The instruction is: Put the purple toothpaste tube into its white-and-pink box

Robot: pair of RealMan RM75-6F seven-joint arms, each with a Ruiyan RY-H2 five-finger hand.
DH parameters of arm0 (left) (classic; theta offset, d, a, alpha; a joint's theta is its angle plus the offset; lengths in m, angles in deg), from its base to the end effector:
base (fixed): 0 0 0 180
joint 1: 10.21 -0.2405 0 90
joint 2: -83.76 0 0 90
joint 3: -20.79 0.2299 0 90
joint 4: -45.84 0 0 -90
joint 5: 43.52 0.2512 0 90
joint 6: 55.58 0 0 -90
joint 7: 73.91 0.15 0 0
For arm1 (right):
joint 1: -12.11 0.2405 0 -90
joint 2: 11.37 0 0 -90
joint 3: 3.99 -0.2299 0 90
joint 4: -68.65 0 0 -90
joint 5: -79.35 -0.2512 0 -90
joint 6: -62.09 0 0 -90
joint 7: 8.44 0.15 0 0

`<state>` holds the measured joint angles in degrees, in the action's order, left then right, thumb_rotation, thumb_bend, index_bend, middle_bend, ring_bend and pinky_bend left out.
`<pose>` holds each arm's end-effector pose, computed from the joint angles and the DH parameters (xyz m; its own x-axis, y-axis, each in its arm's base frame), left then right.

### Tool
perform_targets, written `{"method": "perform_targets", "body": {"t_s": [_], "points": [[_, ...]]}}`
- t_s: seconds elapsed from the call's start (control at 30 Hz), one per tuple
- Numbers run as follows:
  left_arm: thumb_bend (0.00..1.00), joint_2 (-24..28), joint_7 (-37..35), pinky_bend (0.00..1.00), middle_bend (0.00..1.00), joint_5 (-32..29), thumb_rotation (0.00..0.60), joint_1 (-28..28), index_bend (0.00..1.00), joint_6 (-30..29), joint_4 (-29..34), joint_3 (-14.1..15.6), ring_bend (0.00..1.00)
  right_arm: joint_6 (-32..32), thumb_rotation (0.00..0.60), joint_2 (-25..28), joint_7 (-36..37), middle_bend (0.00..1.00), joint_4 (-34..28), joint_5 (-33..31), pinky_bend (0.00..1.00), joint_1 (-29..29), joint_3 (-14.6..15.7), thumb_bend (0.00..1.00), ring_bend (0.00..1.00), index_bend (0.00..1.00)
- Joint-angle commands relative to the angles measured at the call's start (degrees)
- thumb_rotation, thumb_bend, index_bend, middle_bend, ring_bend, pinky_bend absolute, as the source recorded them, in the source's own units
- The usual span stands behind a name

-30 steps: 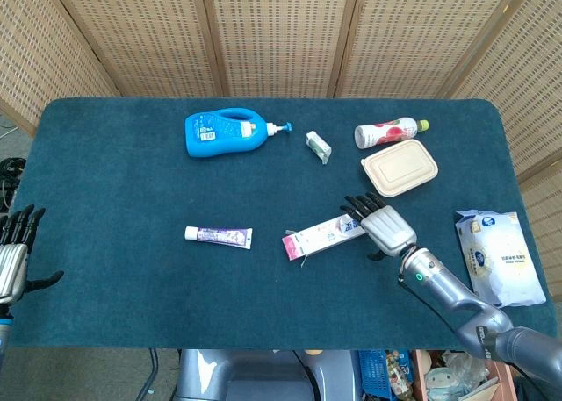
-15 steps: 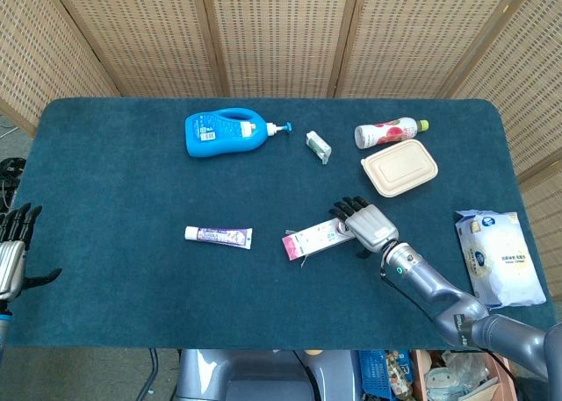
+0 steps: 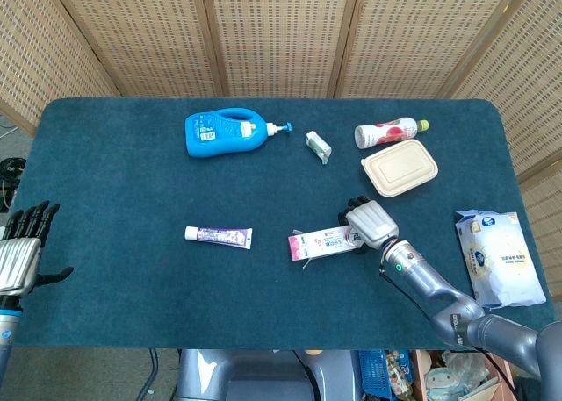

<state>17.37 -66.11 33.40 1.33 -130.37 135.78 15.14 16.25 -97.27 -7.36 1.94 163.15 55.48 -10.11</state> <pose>-0.3103 0.2357 0.0936 0.4887 0.0925 0.8675 0.8696 0.0282 -0.4929 -0.1958 -0.3786 -0.0403 0.6033 -0.2724 0.7496 -0.7564 -0.4933 0.4296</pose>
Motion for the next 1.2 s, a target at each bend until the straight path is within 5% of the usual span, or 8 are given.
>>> {"method": "perform_targets", "body": {"t_s": [0.03,0.37,0.53,1.2], "points": [[0.04,0.8,1.4,0.03,0.0,4.6,0.6,3.6,0.0,1.9,-0.6,-0.1,0.0,-3.5,0.6,3.4,1.8,0.5,-3.3,0.5,0.21,-1.6,-0.3,0.16,0.24,0.47],[0.08,-2.2,3.0,0.17,0.0,8.9,0.6,14.0,0.06,12.1,-4.1,-1.3,0.02,-8.5,0.6,10.5,0.1,0.5,-10.3,-0.6,0.21,-4.8,-0.4,0.17,0.24,0.47],[0.09,-9.1,1.5,0.19,0.01,10.1,0.6,21.1,0.13,20.4,-10.3,-1.0,0.06,-10.7,0.6,14.3,-1.3,0.5,-13.1,-1.3,0.21,-6.9,-0.1,0.17,0.24,0.46],[0.19,-23.0,8.9,0.31,0.11,-0.1,0.6,29.2,0.26,30.4,-18.3,-2.2,0.15,-11.7,0.6,16.8,1.5,0.5,-12.8,-1.6,0.21,-8.7,0.6,0.19,0.24,0.46]]}}
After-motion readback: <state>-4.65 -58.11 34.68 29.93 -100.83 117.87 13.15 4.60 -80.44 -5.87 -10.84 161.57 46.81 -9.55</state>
